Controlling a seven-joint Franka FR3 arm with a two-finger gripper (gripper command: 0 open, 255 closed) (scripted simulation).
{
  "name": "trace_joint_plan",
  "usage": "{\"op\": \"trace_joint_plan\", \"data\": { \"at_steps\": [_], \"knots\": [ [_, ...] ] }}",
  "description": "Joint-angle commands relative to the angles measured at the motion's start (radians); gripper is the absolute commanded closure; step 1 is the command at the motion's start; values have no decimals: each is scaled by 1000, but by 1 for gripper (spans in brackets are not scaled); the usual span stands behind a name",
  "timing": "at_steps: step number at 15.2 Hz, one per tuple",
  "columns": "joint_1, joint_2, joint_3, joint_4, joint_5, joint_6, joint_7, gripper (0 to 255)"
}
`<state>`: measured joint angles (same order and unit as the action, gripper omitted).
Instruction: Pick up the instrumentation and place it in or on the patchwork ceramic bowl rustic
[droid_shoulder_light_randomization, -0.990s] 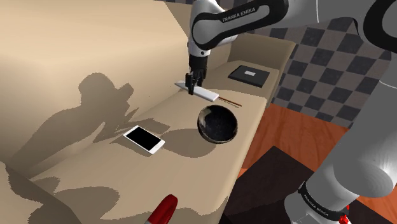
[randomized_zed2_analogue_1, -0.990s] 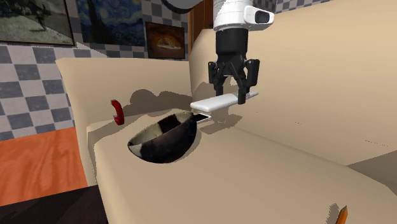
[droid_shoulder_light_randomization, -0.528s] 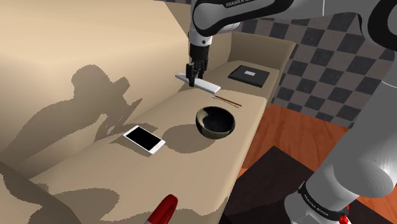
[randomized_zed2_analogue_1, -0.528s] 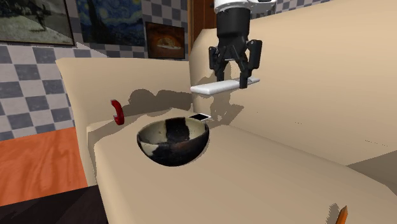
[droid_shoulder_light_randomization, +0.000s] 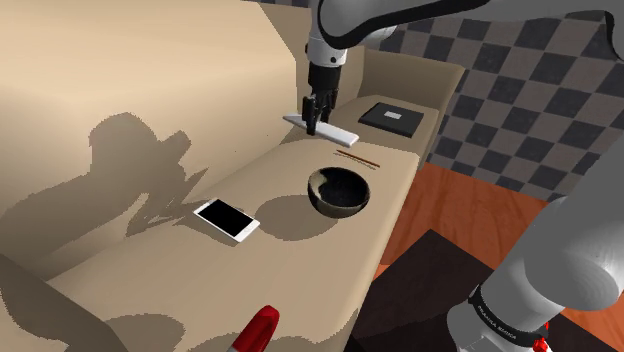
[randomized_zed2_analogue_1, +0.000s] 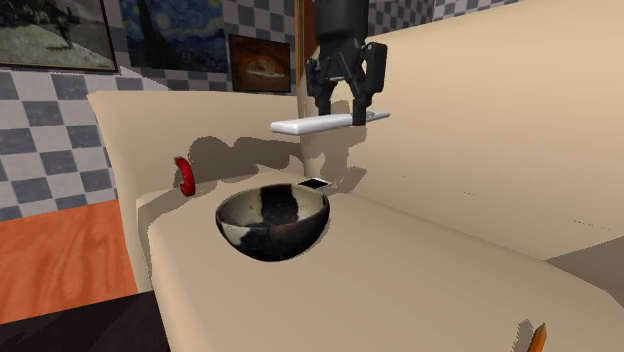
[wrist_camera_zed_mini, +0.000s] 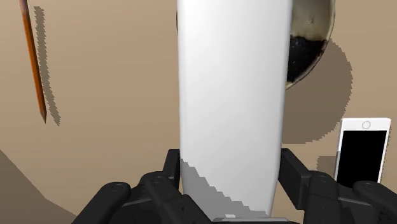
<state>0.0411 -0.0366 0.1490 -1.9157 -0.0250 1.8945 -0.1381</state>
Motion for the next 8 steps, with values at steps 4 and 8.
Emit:
{"op": "trace_joint_plan", "data": {
  "at_steps": [4,8],
  "knots": [
    [14,-194,9,-206,31,14,10,255],
    [32,-335,16,-352,57,19,19,255]
  ]
}}
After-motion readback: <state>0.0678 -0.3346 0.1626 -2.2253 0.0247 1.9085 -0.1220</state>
